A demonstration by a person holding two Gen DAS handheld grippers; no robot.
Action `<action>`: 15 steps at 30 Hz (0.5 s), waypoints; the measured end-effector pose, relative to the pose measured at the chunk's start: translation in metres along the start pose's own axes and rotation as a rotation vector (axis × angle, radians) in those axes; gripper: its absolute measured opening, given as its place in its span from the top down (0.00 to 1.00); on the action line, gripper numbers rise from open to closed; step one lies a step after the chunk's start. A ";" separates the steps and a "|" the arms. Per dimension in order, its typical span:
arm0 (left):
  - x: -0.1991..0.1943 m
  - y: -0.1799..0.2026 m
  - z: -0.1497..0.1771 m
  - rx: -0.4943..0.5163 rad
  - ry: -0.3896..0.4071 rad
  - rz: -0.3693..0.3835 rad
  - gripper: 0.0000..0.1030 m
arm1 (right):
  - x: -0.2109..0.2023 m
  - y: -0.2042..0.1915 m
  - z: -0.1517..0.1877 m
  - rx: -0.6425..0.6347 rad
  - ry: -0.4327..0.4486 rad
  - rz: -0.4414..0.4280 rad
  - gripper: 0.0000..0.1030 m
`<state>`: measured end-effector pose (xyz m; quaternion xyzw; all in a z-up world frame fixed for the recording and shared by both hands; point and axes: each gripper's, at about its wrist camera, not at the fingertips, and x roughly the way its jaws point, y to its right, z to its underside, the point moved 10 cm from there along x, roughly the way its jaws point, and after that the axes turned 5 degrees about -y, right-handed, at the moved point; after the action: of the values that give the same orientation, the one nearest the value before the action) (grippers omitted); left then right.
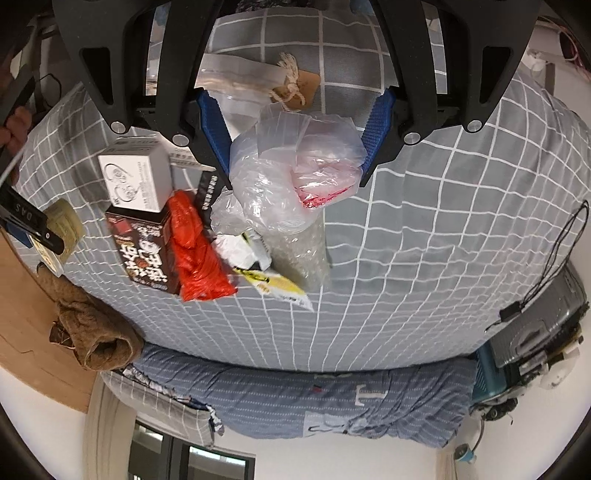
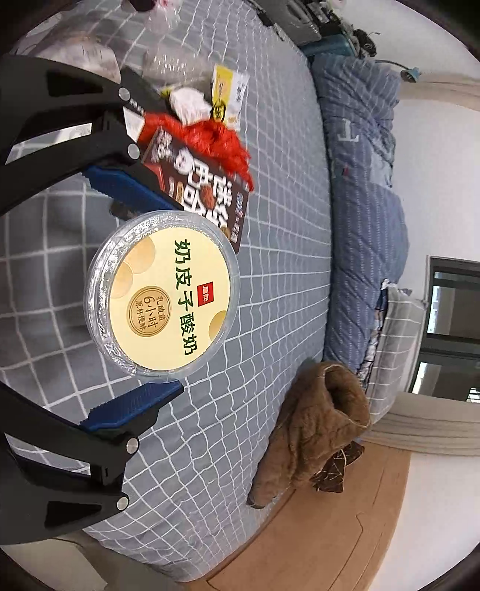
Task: Collect trash
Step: 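Lift the yogurt cup and plastic bag and carry both toward the black bin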
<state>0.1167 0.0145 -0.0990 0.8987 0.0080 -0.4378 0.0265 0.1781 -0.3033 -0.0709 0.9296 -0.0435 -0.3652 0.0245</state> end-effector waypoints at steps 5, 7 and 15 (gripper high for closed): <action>-0.015 0.009 -0.004 0.013 0.023 0.018 0.40 | -0.027 -0.010 0.003 0.001 0.022 -0.024 0.19; -0.019 0.012 -0.004 0.017 0.030 0.023 0.40 | -0.035 -0.014 0.006 -0.006 0.028 -0.031 0.19; -0.033 0.022 -0.006 0.033 0.051 0.043 0.40 | -0.065 -0.032 0.014 -0.021 0.047 -0.065 0.19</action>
<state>0.1021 -0.0066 -0.0684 0.9098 -0.0178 -0.4142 0.0208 0.1228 -0.2653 -0.0396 0.9385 -0.0090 -0.3442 0.0233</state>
